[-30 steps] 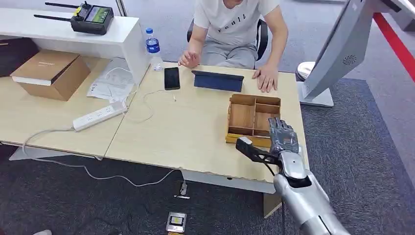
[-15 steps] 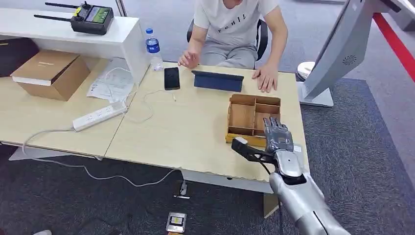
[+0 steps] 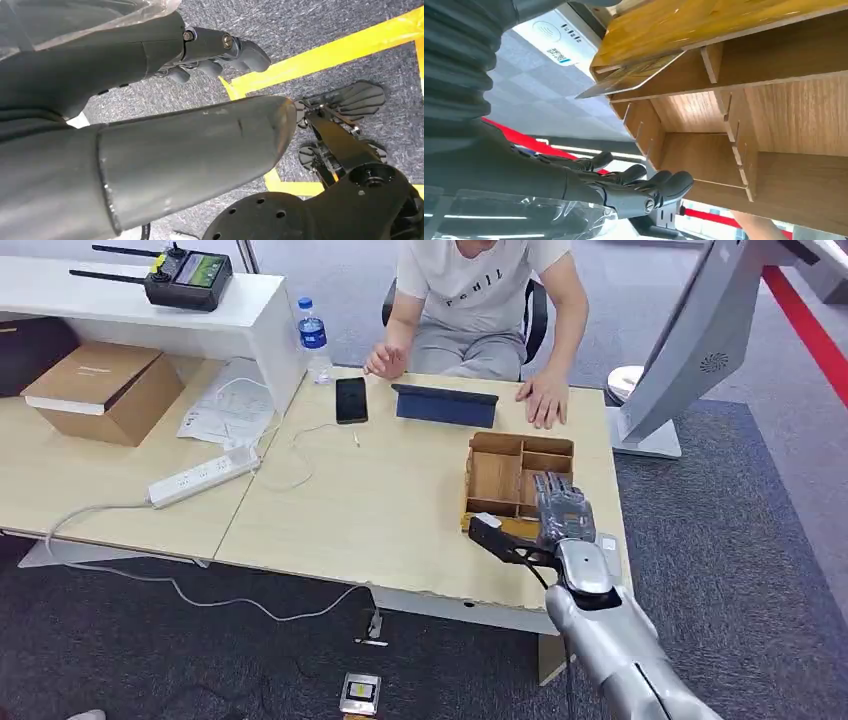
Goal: Pass the card to the sensor for recognition and then transmit it.
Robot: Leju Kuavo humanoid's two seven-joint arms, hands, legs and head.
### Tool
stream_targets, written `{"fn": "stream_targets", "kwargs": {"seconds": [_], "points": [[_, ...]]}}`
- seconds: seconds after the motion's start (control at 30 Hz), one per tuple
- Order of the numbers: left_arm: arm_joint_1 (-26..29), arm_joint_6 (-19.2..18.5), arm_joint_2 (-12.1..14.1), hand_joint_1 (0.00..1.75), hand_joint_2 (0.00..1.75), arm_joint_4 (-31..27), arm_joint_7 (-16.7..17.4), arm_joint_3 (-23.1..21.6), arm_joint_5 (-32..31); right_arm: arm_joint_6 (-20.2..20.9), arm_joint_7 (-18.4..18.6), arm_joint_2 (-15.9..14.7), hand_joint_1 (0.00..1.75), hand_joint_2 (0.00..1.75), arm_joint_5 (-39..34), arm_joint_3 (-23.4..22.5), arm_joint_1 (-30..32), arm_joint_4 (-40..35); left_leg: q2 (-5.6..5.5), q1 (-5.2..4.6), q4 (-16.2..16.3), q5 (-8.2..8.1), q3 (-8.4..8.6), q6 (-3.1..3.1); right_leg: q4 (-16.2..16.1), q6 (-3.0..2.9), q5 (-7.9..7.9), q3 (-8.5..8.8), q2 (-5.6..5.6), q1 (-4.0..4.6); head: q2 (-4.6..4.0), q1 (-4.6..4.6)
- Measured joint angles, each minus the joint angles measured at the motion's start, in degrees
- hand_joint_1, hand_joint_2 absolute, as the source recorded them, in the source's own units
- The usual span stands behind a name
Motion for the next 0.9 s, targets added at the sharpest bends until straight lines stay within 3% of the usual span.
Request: {"fn": "stream_targets", "kwargs": {"seconds": [0.9], "points": [[0.1, -0.2, 0.3, 0.00, 0.00, 0.1, 1.2, -0.3, 1.8, 0.1, -0.5, 0.9, 0.00, 1.75, 1.0, 0.1, -1.1, 2.2, 0.00, 0.01, 0.0, 0.00, 0.00, 0.00, 0.0, 0.00, 0.00, 0.00, 0.00, 0.02, 0.00, 0.00]]}}
